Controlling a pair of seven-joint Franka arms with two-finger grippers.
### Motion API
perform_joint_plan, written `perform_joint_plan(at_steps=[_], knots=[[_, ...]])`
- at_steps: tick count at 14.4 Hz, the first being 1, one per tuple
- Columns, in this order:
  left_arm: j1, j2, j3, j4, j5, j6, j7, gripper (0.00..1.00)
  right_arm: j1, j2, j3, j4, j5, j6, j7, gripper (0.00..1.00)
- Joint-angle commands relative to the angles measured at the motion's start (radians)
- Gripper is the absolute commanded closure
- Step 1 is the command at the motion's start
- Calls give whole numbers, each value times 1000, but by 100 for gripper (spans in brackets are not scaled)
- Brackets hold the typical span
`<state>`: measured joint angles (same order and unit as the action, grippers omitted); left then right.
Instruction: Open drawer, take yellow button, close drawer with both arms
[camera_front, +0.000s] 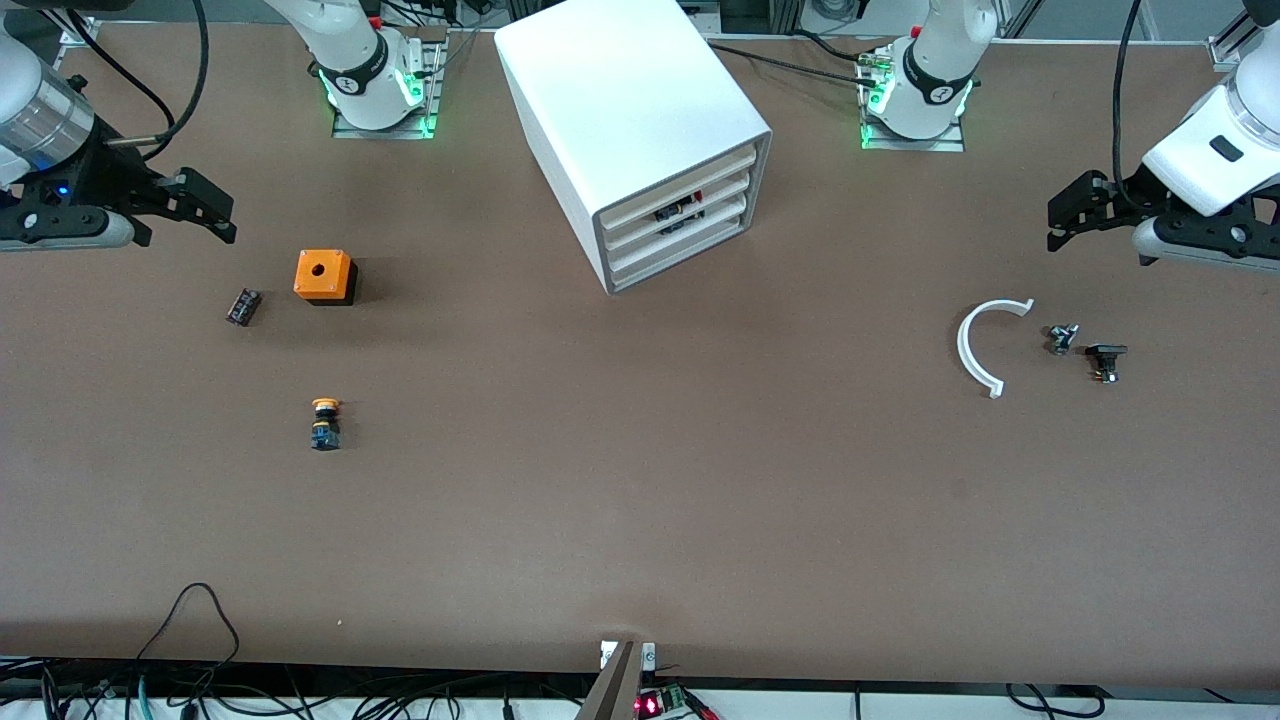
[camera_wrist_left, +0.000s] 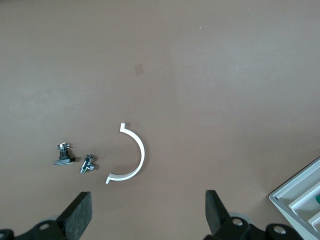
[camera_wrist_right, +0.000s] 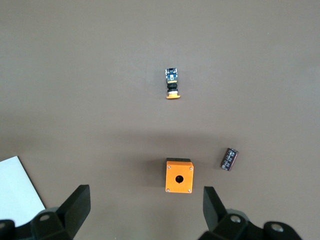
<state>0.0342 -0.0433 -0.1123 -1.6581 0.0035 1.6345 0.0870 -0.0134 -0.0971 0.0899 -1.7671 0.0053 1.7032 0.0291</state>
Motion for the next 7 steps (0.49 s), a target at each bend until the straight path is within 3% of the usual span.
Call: perform_joint_plan(at_steps=[1,7], knots=[[-56,-18,59,-22,-8,21,28,0,-13,33,13,83,-13,-60,6,0],[-40,22,59,9,-10,10,27,0,-19,57,8,113,-14,-60,6,0]])
